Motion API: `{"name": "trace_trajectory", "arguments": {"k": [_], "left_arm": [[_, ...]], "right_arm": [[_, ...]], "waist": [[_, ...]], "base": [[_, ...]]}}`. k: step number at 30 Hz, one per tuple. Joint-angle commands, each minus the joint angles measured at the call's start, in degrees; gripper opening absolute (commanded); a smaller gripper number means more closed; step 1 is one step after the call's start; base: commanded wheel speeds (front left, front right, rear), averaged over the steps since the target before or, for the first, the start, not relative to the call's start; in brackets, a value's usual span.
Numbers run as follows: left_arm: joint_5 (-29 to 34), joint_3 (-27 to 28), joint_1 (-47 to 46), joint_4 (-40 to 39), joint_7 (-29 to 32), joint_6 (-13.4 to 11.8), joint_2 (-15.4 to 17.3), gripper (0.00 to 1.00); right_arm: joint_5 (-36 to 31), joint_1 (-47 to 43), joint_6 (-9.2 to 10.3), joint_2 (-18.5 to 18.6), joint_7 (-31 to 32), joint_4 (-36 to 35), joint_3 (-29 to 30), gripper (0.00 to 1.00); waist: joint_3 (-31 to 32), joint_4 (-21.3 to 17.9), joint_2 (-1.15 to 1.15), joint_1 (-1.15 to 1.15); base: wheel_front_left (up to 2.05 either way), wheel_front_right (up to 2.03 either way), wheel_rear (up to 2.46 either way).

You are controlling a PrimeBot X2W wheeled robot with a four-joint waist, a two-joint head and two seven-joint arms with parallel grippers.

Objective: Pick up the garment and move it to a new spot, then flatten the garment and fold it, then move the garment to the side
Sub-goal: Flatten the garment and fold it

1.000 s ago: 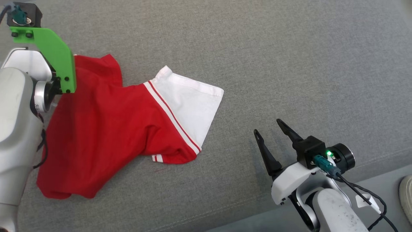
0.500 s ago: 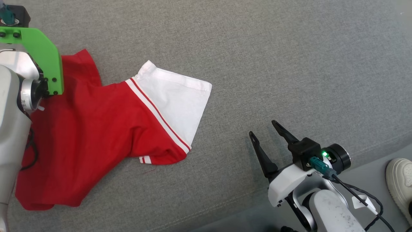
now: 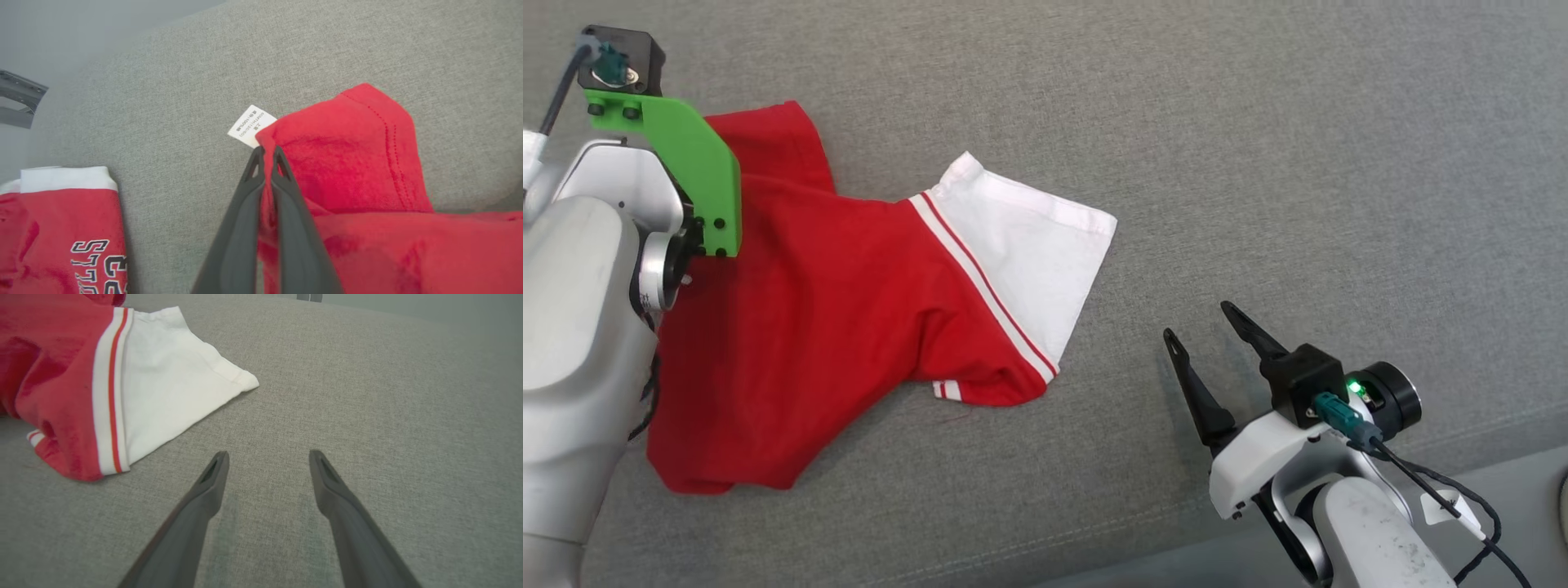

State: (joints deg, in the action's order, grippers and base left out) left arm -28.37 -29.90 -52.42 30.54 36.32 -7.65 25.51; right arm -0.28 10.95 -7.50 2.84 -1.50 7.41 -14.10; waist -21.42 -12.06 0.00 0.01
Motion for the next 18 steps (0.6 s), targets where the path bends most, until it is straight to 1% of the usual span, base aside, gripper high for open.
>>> {"name": "trace_trajectory", "arguments": {"k": [1, 6, 9, 11, 14, 15, 18], "left_arm": [[0.93, -0.53, 0.87, -0.5, -0.21, -0.2, 0.48, 0.0], [2.3, -2.25, 1.68, -4.89, 0.43, -0.33, 1.09, 0.0], [2.47, -3.72, 3.53, -8.89, 2.3, -0.45, 1.2, 0.0], [2.92, -4.6, 5.06, -11.86, 3.71, -0.84, 2.01, 0.0], [2.74, -6.36, 8.57, -16.9, 5.77, -1.15, 2.36, 0.0], [2.74, -6.36, 8.57, -16.9, 5.77, -1.15, 2.36, 0.0], [1.91, -7.94, 11.87, -21.19, 6.99, -1.05, 1.97, 0.0]], "right_arm": [[-0.27, 0.06, 0.02, 0.1, 0.22, -0.04, 0.17, 1.0], [-0.44, -0.79, 0.02, 0.1, 0.68, 0.02, 1.25, 1.0], [-0.65, -1.51, 0.02, 0.12, 0.94, 0.22, 2.14, 1.0], [-0.58, -1.73, 0.02, 0.1, 1.16, 0.23, 2.43, 1.0], [-0.36, -2.33, 0.02, 0.12, 1.26, 0.31, 2.96, 1.0], [-0.36, -2.33, 0.02, 0.12, 1.26, 0.31, 2.96, 1.0], [0.0, -2.87, 0.02, 0.11, 1.36, 0.46, 3.35, 1.0]], "waist": [[2.14, 2.92, 0.0, -0.01], [4.47, 7.12, 0.0, -0.01], [5.99, 9.72, 0.0, -0.01], [6.94, 11.13, 0.0, -0.01], [8.2, 12.94, 0.0, -0.01], [8.2, 12.94, 0.0, -0.01], [9.3, 14.14, 0.0, -0.01]], "base": [[0.0, 0.0, 0.0], [0.0, 0.0, 0.0], [0.0, 0.0, 0.0], [0.0, 0.0, 0.0], [0.0, 0.0, 0.0], [0.0, 0.0, 0.0], [0.0, 0.0, 0.0]]}}
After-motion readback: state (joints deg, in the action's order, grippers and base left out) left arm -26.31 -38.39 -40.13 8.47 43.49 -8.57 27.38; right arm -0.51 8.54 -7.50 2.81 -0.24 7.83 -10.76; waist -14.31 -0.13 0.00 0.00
